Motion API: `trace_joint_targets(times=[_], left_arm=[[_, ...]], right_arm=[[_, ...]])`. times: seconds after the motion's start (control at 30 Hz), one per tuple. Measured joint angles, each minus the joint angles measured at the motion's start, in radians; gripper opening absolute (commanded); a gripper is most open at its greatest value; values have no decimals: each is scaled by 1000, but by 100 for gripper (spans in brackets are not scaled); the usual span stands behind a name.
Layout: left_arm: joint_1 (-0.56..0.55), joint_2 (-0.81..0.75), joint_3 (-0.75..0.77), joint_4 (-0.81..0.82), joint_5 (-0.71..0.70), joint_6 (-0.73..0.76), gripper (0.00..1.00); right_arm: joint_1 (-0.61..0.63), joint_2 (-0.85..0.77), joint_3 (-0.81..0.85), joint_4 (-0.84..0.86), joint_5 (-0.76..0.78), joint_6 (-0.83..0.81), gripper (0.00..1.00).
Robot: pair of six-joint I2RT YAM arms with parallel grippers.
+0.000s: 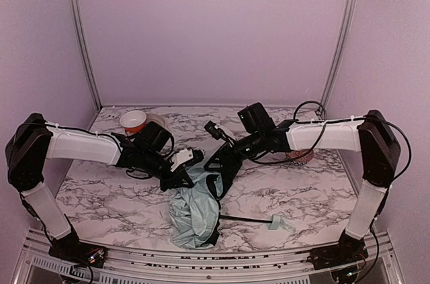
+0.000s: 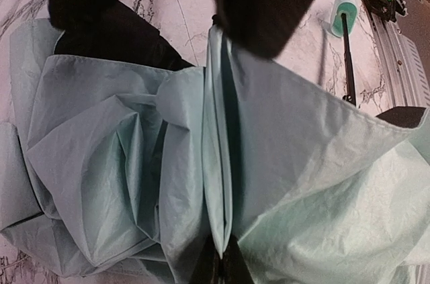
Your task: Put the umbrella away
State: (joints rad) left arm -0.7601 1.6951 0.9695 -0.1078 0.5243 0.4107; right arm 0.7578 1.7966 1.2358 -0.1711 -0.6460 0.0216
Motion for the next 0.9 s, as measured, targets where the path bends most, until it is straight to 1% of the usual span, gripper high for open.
trace_joint_targets(times=[0.13,0.17,0.2,0.23,0.33,0.4,0.43,0.47,0.5,0.53,0.6,0.67,0.73,0.77,0.83,0.9], left_arm=[[0,0,0,3,0,0,0],[0,0,0,3,0,0,0],[0,0,0,3,0,0,0],[0,0,0,3,0,-1,0],[0,0,0,6,0,-3,0],[0,0,0,6,0,-3,0],[0,0,0,6,1,-3,5],[0,0,0,6,3,-3,18],[0,0,0,6,5,-5,35],[0,0,0,9,5,-6,49],[0,0,0,27,-22,-24,65],[2,-10,-2,51,-63,-42,79],[6,-43,-23,89,-102,-62,86],[6,-71,-42,106,-118,-65,86],[5,-144,-80,133,-132,-60,85],[-1,-232,-106,147,-130,-42,79]], right_arm=[[7,42,-5,-35,-53,-26,59],[8,47,-12,-36,-74,-27,58],[8,47,-25,-34,-93,-27,55],[9,47,-37,-31,-109,-26,49],[9,47,-77,-8,-145,-18,24],[9,49,-89,-1,-166,-4,11],[8,51,-89,4,-173,-2,6],[7,51,-89,10,-179,3,3],[5,51,-89,14,-182,10,1],[2,51,-89,18,-187,14,0],[-12,51,-90,27,-209,27,0],[-23,53,-90,36,-225,39,0],[-37,63,-90,47,-237,51,0],[-46,72,-90,56,-243,58,0],[-58,97,-90,70,-249,65,0],[-69,136,-86,80,-257,77,0]])
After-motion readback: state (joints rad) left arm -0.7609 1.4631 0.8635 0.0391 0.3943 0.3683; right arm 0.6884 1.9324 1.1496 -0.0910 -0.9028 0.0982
